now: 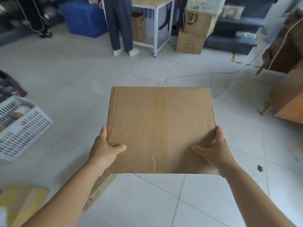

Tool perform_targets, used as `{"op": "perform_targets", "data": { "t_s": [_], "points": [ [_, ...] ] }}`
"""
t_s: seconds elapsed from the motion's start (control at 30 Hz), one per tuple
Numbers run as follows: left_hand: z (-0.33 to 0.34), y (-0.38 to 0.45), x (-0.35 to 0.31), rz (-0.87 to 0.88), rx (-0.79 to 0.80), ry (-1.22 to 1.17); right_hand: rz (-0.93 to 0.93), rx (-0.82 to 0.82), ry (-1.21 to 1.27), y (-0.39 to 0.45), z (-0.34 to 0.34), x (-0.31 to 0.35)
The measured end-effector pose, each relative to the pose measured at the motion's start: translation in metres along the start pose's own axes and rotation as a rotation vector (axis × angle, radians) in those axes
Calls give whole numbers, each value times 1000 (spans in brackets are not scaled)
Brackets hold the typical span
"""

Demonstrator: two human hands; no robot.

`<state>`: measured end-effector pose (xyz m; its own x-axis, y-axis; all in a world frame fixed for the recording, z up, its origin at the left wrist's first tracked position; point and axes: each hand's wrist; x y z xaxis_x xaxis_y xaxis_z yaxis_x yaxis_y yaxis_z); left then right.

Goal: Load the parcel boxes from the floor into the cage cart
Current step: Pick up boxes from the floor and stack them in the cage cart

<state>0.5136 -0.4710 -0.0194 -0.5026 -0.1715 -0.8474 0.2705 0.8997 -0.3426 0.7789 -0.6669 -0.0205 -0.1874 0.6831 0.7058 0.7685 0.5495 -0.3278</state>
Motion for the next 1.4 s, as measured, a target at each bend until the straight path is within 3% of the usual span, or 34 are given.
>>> {"op": "perform_targets", "data": {
  "t_s": [0.33,0.63,1.0,1.4],
  "points": [
    [-137,-83,-55,22,-333,-154,-336,135,-23,-27,10,153],
    [-207,-205,-68,43,-685,-302,-631,349,-72,-96,25,255],
    [-289,-366,-45,104,-1051,-321,-942,601,-25,-240,63,328],
    [-368,-599,24,86,-1453,-219,-1176,884,23,-476,127,350]
  ]
}}
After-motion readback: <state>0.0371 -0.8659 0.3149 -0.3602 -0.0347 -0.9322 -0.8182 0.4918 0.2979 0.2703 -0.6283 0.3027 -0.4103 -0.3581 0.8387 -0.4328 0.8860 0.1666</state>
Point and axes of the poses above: each hand's wrist, its own y-axis towards the middle knuckle, its own z-axis out of the palm, x = y × z, and after that the axes turned 10 degrees about -y, right-handed
